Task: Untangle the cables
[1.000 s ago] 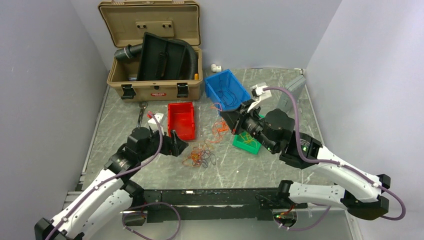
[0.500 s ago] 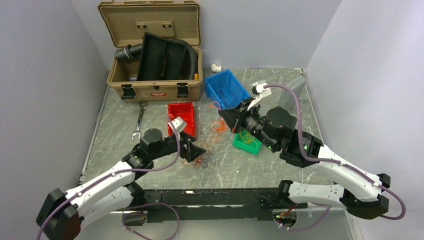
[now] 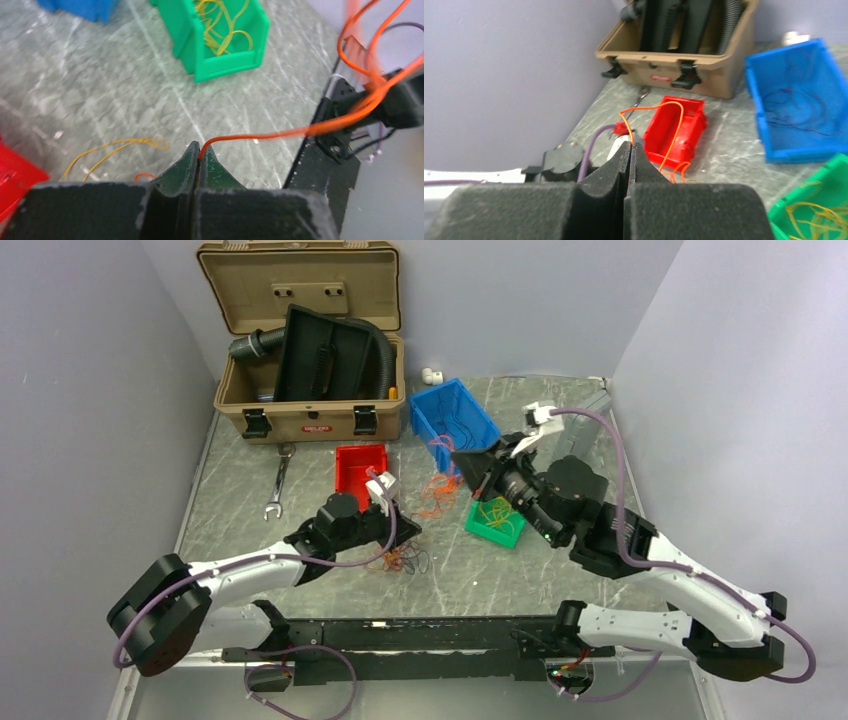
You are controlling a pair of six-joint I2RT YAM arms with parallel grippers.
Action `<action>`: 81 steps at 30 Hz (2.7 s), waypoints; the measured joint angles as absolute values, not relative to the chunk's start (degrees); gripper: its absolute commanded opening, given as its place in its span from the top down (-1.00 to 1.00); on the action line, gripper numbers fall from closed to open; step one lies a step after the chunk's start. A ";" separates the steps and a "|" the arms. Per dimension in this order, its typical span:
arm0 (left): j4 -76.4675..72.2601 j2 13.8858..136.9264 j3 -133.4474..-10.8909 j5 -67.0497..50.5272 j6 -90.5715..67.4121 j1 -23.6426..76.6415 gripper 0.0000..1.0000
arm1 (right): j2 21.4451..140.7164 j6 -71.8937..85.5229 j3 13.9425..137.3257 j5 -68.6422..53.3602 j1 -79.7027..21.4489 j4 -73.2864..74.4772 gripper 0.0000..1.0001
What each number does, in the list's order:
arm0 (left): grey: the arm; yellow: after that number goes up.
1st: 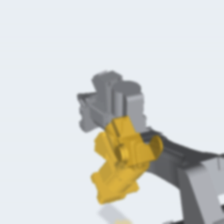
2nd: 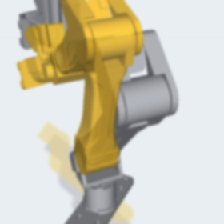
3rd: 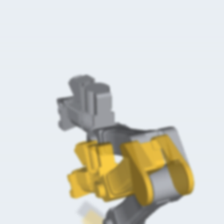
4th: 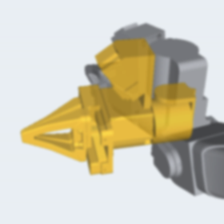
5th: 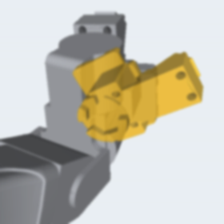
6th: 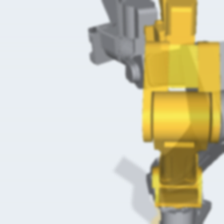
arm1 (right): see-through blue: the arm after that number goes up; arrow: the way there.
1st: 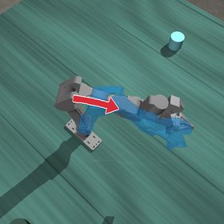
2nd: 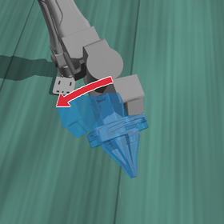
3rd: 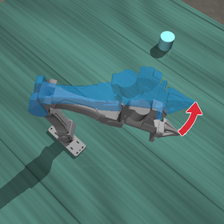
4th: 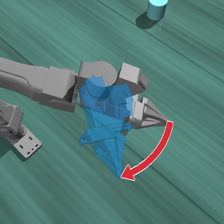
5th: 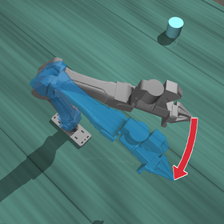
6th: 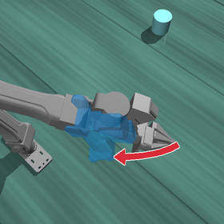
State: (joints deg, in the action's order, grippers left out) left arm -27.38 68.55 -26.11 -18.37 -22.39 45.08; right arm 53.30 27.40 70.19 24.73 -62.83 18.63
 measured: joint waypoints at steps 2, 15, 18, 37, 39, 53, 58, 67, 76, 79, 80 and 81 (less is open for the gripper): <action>-27.70 68.23 -24.67 -15.84 -24.43 44.80 1.00 | 51.48 27.29 70.81 29.30 -62.83 20.99 1.00; -15.68 52.99 -13.26 -4.16 -32.45 41.43 1.00 | 31.97 24.86 76.27 55.88 -62.74 27.51 1.00; -11.31 51.05 -13.61 -1.54 -32.71 41.41 1.00 | 34.09 24.82 76.34 56.62 -62.74 29.32 1.00; 3.36 35.70 -16.40 -0.12 -32.16 41.32 1.00 | 57.30 17.37 80.27 37.19 -62.76 24.67 1.00; 5.56 34.22 -16.99 -0.12 -32.14 41.32 1.00 | 61.34 16.36 81.38 34.65 -62.76 22.65 1.00; 17.58 26.22 -24.69 0.01 -30.65 41.32 1.00 | 81.58 17.67 84.01 18.26 -58.67 11.46 1.00; 20.12 25.10 -27.05 0.62 -29.63 41.32 1.00 | 87.96 19.97 85.49 13.96 -56.97 8.05 1.00; 23.75 24.73 -29.17 0.91 -28.69 41.32 1.00 | 98.76 23.16 86.50 9.37 -54.28 5.78 1.00; 25.58 24.62 -31.73 1.04 -27.16 41.32 1.00 | 108.38 24.01 90.61 8.54 -53.91 4.69 -0.35; 25.69 24.64 -32.27 1.37 -26.59 41.32 1.00 | 109.58 24.05 90.06 8.40 -53.91 5.48 -0.37; 25.82 24.67 -32.40 1.39 -26.39 41.32 1.00 | 108.97 24.08 88.82 8.45 -53.93 5.13 -0.38; 26.02 24.80 -32.60 1.41 -26.15 41.32 1.00 | 107.92 24.05 87.00 8.43 -53.93 4.78 -0.38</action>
